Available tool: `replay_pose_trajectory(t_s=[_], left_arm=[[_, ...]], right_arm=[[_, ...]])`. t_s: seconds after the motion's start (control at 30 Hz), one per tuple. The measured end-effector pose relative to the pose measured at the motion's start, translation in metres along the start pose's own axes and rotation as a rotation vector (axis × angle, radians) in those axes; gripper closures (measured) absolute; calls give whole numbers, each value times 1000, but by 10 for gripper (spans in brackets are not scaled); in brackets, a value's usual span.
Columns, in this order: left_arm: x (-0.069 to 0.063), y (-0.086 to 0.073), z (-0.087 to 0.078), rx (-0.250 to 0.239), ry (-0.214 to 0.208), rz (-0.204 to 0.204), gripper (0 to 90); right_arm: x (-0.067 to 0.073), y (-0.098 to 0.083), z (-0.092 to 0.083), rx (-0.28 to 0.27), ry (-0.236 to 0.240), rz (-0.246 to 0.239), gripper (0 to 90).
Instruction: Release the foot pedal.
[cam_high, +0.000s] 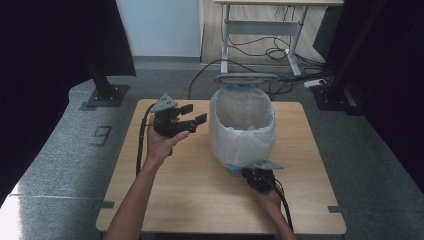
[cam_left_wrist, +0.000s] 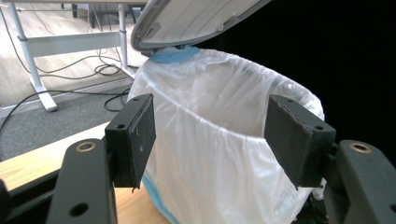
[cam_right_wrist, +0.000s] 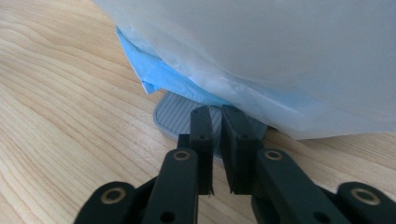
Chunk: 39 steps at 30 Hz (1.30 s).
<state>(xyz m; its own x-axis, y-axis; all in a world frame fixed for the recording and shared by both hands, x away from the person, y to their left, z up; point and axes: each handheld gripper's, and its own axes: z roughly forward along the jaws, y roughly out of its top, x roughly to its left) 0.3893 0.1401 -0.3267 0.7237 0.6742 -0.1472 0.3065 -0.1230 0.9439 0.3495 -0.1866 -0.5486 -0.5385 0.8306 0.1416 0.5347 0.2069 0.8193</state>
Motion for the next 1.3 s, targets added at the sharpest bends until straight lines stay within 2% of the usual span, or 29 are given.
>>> replay_pose_trajectory(t_s=[0.07,0.13,0.23,0.3,0.4,0.73,0.93,1.07,1.3], left_arm=[[1,-4,-4,1,5,2,342],[2,-8,-8,0,7,3,343],[2,-12,-14,-3,11,5,343],[1,-16,-17,-12,17,4,345],[-1,-22,-20,-15,23,12,346],[-7,-42,-22,32,36,48,341],[-11,-59,-26,62,48,66,336],[-12,-71,-32,68,42,57,333],[-15,-107,-42,77,31,17,333]], right_arm=[[0,0,-1,-10,12,13,743],[1,0,-5,-28,7,24,633],[0,1,-8,-46,-3,26,581],[0,1,-12,-68,4,39,501],[-2,1,-17,-64,-36,25,451],[-11,-3,-39,-76,-51,24,425],[-23,-7,-53,-93,-57,41,424],[-30,-10,-59,-90,-58,46,419],[-40,-14,-65,-81,-66,56,416]])
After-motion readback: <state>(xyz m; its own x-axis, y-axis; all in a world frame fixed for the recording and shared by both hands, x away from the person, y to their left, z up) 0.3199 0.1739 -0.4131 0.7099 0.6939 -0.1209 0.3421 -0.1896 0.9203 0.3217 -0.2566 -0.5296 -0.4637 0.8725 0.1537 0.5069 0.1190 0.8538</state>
